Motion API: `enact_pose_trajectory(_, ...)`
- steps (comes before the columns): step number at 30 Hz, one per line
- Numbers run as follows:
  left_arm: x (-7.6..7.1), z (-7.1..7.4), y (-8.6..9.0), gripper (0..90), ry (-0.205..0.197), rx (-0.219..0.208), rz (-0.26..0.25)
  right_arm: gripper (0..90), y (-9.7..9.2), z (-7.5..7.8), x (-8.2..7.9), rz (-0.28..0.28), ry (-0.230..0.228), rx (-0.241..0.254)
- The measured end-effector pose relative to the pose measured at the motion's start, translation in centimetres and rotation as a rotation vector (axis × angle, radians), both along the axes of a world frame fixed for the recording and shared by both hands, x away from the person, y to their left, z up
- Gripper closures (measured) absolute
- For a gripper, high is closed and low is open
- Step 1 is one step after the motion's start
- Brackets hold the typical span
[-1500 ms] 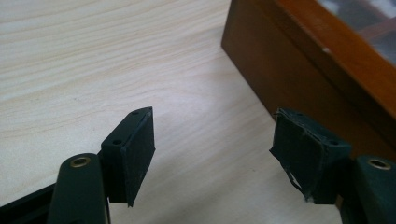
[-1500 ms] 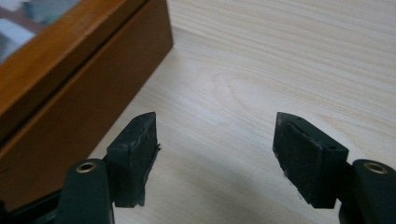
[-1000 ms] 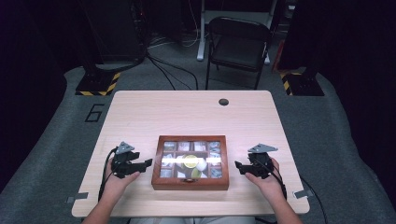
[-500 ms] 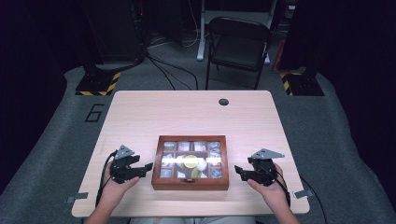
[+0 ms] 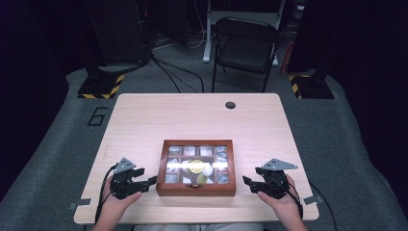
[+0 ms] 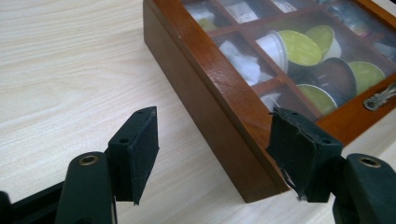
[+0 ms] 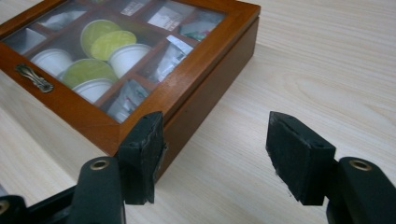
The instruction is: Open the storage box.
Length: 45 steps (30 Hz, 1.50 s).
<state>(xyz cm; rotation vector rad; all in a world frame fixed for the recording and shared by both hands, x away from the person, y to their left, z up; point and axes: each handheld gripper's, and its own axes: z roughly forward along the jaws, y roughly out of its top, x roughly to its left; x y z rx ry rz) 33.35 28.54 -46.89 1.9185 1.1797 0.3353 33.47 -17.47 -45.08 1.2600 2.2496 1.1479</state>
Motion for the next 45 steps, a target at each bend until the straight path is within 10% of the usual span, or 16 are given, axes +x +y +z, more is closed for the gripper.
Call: enact_pose_trajectory(45,-1.8,-0.8,-2.1,33.6,-0.017,0.011,-0.1,51.1,4.0,-3.3,-1.0,0.215,0.063,-0.074)
